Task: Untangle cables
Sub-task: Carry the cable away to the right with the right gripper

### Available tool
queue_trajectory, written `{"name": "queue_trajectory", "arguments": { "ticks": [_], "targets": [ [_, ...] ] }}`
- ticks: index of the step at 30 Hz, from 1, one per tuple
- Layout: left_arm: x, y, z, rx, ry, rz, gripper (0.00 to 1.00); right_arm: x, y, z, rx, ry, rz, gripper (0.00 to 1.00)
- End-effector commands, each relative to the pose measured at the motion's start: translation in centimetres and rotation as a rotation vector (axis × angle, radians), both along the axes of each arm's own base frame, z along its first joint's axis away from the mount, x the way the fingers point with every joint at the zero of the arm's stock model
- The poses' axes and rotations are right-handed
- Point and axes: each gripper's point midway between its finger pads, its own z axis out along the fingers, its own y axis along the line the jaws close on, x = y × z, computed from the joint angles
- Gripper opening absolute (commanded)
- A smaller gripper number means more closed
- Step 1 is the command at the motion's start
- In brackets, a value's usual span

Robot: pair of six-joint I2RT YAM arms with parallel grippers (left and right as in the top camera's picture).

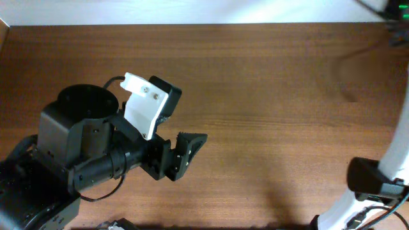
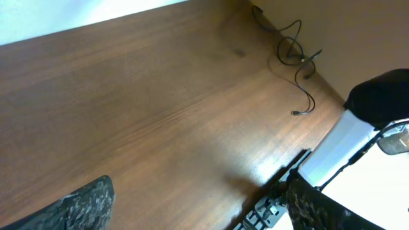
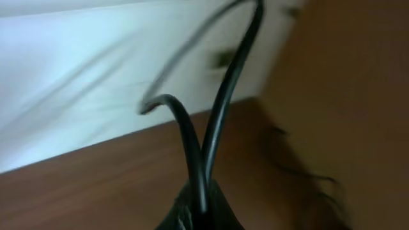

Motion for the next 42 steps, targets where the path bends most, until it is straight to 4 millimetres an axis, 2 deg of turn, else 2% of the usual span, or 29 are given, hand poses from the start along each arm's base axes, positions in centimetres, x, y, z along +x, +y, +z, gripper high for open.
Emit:
{"name": "queue_trajectory", "arguments": {
  "ticks": [1,4,6,8,9,10,12,14,17,19,23,26,29,31,33,34,36,39,41,42],
  "targets": [
    [0.5,0.0,-0.2,0.022,-0.009,0.004,0.87,-4.2,-9.0,0.1,0.086,-0.063,-0.197,0.04],
    [0.8,-0.2,-0.5,0.030,0.004,0.003,0.87,-7.7,-15.5,-2.3,0.223,-0.086,-0.327,0.04],
    [1.1,-0.4,-0.7,0.035,0.011,0.003,0.87,-9.4,-18.5,-4.0,0.301,-0.091,-0.343,0.04],
    [1.3,-0.6,-1.0,0.040,0.020,0.002,0.87,-10.4,-20.7,-6.1,0.406,-0.107,-0.313,0.04],
    [1.4,-0.7,-1.0,0.039,0.023,0.000,0.87,-10.6,-21.3,-7.0,0.460,-0.117,-0.287,0.55],
    [1.5,-0.8,-1.0,0.036,0.026,0.003,0.87,-10.8,-21.8,-7.9,0.513,-0.127,-0.262,0.99],
    [1.6,-1.0,-0.8,0.025,0.020,-0.002,0.87,-10.8,-21.8,-8.5,0.582,-0.150,-0.241,0.99],
    [1.6,-1.0,-0.7,0.024,0.017,-0.002,0.87,-10.6,-21.6,-8.2,0.581,-0.154,-0.231,0.99],
    [1.3,-1.2,-0.7,0.015,0.025,-0.018,0.87,-9.7,-20.1,-7.6,0.577,-0.154,-0.196,0.99],
    [1.2,-1.2,-0.8,0.015,0.031,-0.023,0.87,-8.8,-18.3,-7.0,0.586,-0.150,-0.150,0.99],
    [1.2,-1.3,-0.7,0.013,0.029,-0.023,0.87,-6.6,-13.3,-6.6,0.701,-0.145,0.021,0.99],
    [1.3,-1.3,-0.6,0.008,0.021,-0.023,0.87,-4.9,-9.0,-6.8,0.769,-0.101,0.136,0.99],
    [1.3,-1.4,0.0,-0.006,-0.002,-0.023,0.86,-3.6,-4.2,-6.8,0.712,-0.022,0.273,0.99],
    [0.9,-1.0,0.8,-0.025,-0.031,-0.022,0.86,-3.1,-0.7,-5.8,0.675,0.007,0.337,0.99],
    [0.3,-0.4,1.8,-0.038,-0.085,-0.022,0.86,-3.7,2.3,-4.7,0.624,0.034,0.358,0.99],
    [0.0,-0.2,2.2,-0.040,-0.108,-0.028,0.86,-4.0,3.2,-4.2,0.592,0.042,0.356,0.98],
    [-0.5,0.9,3.0,-0.041,-0.152,0.004,0.86,-5.6,5.3,-2.9,0.491,0.075,0.312,0.98],
    [-0.4,3.2,3.6,-0.012,-0.212,0.100,0.86,-9.6,9.5,-0.9,0.466,0.086,0.261,0.98],
    [-0.5,4.4,3.5,0.016,-0.224,0.149,0.84,-12.8,12.9,1.2,0.434,0.061,0.299,0.98],
    [-0.5,4.9,3.1,0.035,-0.219,0.168,0.84,-14.0,13.8,2.0,0.403,0.045,0.314,0.98]
  ]
}}
